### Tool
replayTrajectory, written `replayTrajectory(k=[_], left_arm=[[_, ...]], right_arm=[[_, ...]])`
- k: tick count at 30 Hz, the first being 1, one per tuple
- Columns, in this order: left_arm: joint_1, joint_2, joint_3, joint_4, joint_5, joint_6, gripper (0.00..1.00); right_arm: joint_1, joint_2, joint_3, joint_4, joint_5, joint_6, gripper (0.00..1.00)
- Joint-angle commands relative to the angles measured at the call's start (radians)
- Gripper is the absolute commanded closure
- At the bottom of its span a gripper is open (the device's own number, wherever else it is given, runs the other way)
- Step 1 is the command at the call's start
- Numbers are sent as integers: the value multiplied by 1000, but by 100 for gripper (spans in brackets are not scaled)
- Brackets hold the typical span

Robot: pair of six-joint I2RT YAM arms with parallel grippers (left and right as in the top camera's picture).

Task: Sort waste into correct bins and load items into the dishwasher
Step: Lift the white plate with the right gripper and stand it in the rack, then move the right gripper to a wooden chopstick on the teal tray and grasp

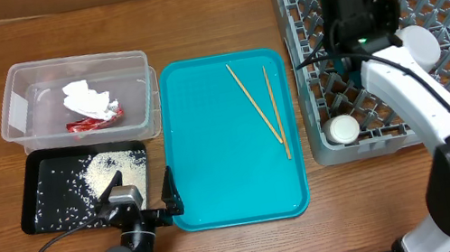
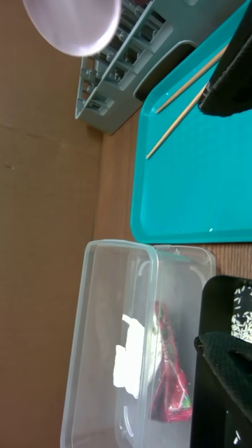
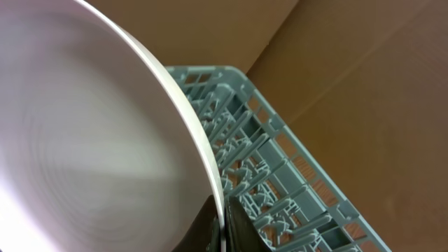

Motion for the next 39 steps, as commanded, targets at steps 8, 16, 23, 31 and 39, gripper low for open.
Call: replayTrajectory(k=[8, 16, 23, 31, 39], left_arm=[[3, -9, -4, 2, 7, -4, 0], [3, -9, -4, 2, 7, -4, 0], [3, -9, -4, 2, 7, -4, 0], [3, -9, -4, 2, 7, -4, 0], [3, -9, -4, 2, 7, -3, 0]], right_arm=[[105, 39, 5, 21, 29, -27, 83], [183, 31, 5, 7, 217, -27, 44], [343, -56, 5, -325, -297, -19, 32], [379, -7, 3, -461, -1186, -16, 27], [351, 144, 3, -398, -1029, -15, 29]])
